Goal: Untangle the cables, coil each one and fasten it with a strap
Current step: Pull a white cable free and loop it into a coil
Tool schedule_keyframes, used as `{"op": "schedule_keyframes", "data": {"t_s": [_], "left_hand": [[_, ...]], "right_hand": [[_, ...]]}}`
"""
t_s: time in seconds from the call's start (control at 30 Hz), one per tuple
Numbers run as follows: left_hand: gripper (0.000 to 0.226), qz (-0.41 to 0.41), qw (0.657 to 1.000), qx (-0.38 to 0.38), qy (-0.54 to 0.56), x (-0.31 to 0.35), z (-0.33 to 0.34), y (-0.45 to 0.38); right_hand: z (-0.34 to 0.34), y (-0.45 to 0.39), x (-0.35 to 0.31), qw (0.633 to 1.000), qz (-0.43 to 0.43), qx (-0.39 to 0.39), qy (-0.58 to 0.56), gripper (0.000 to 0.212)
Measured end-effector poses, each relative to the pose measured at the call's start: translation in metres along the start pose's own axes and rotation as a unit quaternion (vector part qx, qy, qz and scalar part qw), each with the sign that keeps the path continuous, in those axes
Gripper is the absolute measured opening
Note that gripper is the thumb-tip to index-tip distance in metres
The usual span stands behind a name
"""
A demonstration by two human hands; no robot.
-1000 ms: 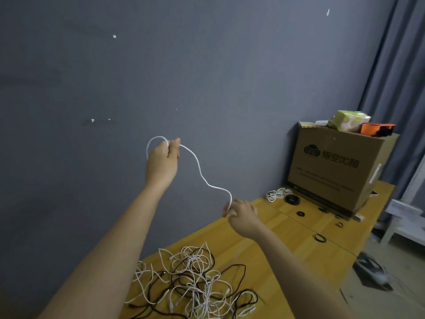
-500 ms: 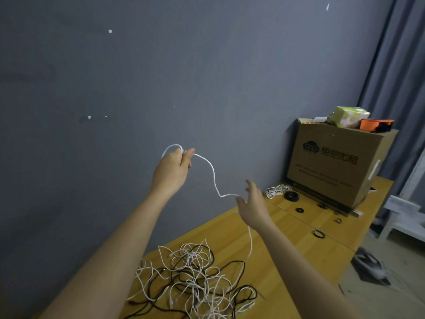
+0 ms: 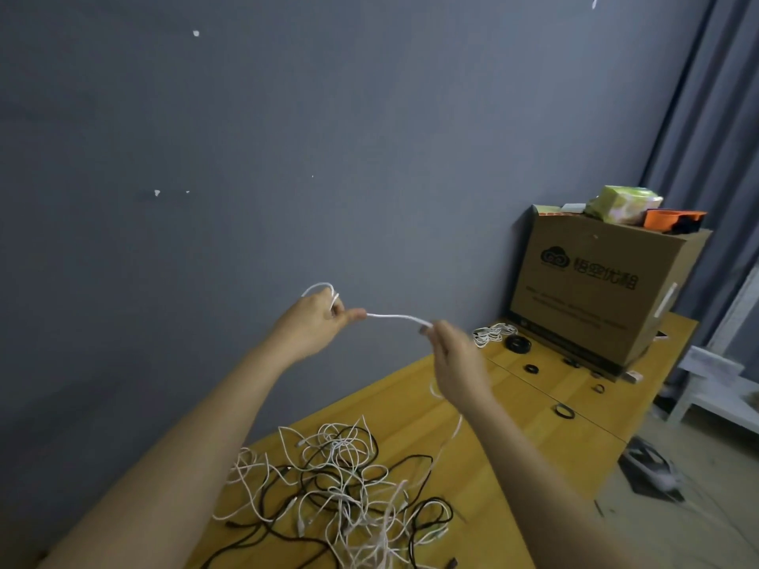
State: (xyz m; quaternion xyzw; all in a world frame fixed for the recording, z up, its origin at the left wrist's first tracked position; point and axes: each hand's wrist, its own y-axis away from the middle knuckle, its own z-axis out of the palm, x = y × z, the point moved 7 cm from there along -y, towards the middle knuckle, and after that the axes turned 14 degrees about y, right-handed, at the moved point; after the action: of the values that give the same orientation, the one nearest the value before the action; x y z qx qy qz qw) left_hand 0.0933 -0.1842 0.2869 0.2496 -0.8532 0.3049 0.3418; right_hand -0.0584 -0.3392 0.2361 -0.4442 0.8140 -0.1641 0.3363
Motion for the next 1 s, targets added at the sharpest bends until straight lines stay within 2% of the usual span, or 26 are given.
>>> {"op": "schedule_keyframes", "data": {"t_s": [0.03,0.1,0.17,0.2,0.27,0.33,0.4,0.47,0.5,0.53,0.63,0.7,0.77,0.83,0.9,0.93,1.0], "left_hand": [[0.042,0.0,0.999,-0.039,-0.011,-0.002,0.007,0.005],[0.044,0.009,0.993,-0.12,0.004,0.002,0.024,0.018],[0.043,0.008,0.975,-0.179,0.134,0.016,0.036,0.033],[0.039,-0.002,0.955,-0.201,0.218,0.024,0.04,0.04],[0.035,-0.011,0.912,-0.228,0.341,0.038,0.042,0.05],[0.034,0.006,0.868,-0.238,0.436,0.049,0.038,0.055],[0.032,0.032,0.825,-0.227,0.517,0.054,0.033,0.052],[0.025,0.029,0.799,-0.186,0.571,0.048,0.03,0.046],[0.022,0.015,0.8,-0.155,0.58,0.04,0.03,0.042],[0.021,-0.001,0.814,-0.115,0.569,0.03,0.031,0.039],[0.022,-0.009,0.887,0.014,0.461,0.004,0.028,0.033],[0.023,-0.007,0.895,0.081,0.438,-0.009,0.02,0.028],[0.022,-0.007,0.899,0.113,0.422,-0.022,0.015,0.023],[0.016,0.013,0.935,0.109,0.337,-0.034,0.017,0.018],[0.006,0.038,0.982,0.059,0.176,-0.042,0.025,0.017],[0.011,0.039,0.996,0.022,0.081,-0.045,0.032,0.019],[0.021,0.014,0.994,-0.059,-0.086,-0.056,0.043,0.024]], "right_hand": [[-0.015,-0.009,-0.003,0.998,-0.021,0.048,0.033,0.032],[-0.041,-0.026,-0.012,0.992,-0.03,0.122,0.024,0.032],[-0.055,-0.042,-0.021,0.989,-0.004,0.143,-0.028,0.032],[-0.054,-0.05,-0.024,0.989,0.015,0.135,-0.058,0.032],[-0.039,-0.059,-0.028,0.987,0.058,0.076,-0.132,0.035],[-0.007,-0.049,-0.035,0.972,0.089,-0.033,-0.216,0.039],[0.029,-0.023,-0.046,0.95,0.084,-0.148,-0.263,0.041],[0.056,0.01,-0.058,0.938,0.05,-0.221,-0.26,0.039],[0.066,0.024,-0.063,0.931,0.037,-0.245,-0.268,0.036],[0.074,0.037,-0.067,0.923,0.029,-0.264,-0.28,0.033],[0.09,0.063,-0.072,0.903,0.023,-0.301,-0.304,0.025],[0.096,0.076,-0.07,0.882,0.04,-0.325,-0.339,0.022],[0.098,0.086,-0.065,0.856,0.081,-0.345,-0.376,0.025],[0.097,0.091,-0.06,0.858,0.085,-0.352,-0.364,0.029],[0.093,0.089,-0.059,0.894,0.033,-0.35,-0.276,0.027],[0.09,0.087,-0.06,0.908,0.007,-0.345,-0.236,0.024],[0.086,0.08,-0.053,0.926,-0.007,-0.322,-0.196,0.019]]}}
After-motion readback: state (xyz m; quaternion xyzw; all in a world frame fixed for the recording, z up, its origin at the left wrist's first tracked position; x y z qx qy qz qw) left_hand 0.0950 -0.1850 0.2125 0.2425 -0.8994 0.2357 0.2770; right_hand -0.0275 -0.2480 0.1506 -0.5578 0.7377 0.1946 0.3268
